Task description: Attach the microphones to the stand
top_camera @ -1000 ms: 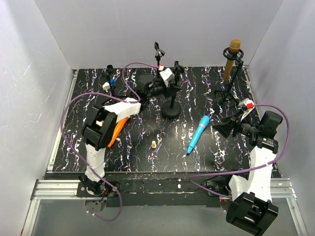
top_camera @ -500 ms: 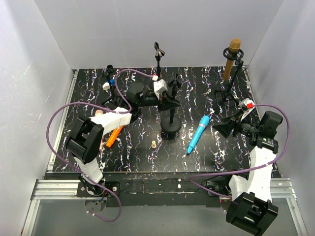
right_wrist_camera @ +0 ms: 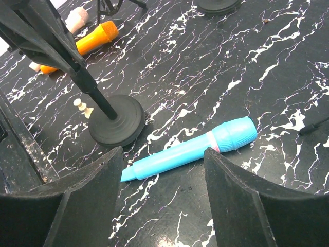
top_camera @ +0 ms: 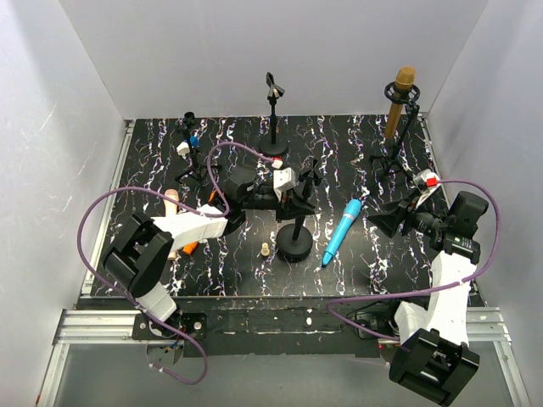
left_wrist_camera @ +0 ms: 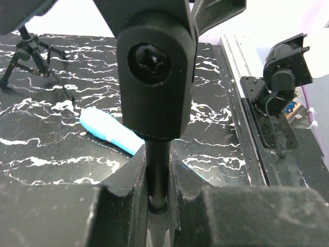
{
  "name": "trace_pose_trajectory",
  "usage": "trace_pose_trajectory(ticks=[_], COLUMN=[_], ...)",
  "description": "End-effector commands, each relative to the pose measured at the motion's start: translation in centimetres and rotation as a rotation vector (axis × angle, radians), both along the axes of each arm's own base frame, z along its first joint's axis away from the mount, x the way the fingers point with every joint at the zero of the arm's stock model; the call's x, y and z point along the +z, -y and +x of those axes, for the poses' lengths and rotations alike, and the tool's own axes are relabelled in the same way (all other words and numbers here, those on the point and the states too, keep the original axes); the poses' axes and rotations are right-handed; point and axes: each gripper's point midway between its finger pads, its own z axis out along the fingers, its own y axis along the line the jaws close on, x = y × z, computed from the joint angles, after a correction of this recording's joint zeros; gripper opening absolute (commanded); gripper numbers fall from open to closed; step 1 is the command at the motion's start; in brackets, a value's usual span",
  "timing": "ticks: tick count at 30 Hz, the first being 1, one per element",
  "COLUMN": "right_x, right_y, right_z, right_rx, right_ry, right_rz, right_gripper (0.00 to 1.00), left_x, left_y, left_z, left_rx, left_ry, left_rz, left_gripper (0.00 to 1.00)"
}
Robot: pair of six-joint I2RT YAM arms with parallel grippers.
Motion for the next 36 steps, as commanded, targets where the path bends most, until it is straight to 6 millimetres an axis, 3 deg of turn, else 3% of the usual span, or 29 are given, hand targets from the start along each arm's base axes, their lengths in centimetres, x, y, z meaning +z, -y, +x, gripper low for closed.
trace_pose_trajectory(ticks=[1, 6, 7, 11, 15, 20, 27, 31, 36], right_x=[0.8, 0.7, 0.7, 0.6, 0.6, 0.5, 0.5, 0.5, 0.4], right_y=[0.2, 0.3, 0.3, 0.4, 0.6, 0.7, 0.7, 0.6, 0.7], right_z=[0.2, 0.3, 0.3, 0.4, 0.4, 0.4, 0.5, 0.5, 0.6], right_rx=[0.003, -0.001, -0.002, -0.006, -0.014, -0.014, -0.013, -0.010, -0.010], right_ry=[0.035, 0.033, 0.033, 0.032, 0.032, 0.030, 0.026, 0.020, 0.014], right_rz=[-0.015, -0.015, -0.016, -0.017, -0.021, -0.018, -0.016, -0.012, -0.008], right_gripper=[0.71, 0.72, 0.72, 0.72, 0.72, 0.72, 0.72, 0.72, 0.72], left_x=[2.8, 2.0, 1.8, 2.6, 3.7, 4.3, 5.7, 5.3, 4.3], left_y=[-0.6, -1.4, -1.4, -2.2, -3.9, -6.5, -9.9, -10.5, -9.4], left_z=[-0.2, -0.2, -0.2, -0.4, -0.1, 0.1, -1.7, -2.2, -2.8], left_rx=[0.047, 0.081, 0.084, 0.124, 0.236, 0.370, 0.532, 0.661, 0.784], left_ry=[0.110, 0.123, 0.123, 0.146, 0.158, 0.163, 0.057, -0.005, -0.007], left_rz=[-0.064, -0.044, -0.040, -0.057, -0.081, -0.066, -0.135, -0.135, -0.101], left_gripper=[0.12, 0.17, 0.21, 0.62, 0.80, 0.86, 0.96, 0.95, 0.94])
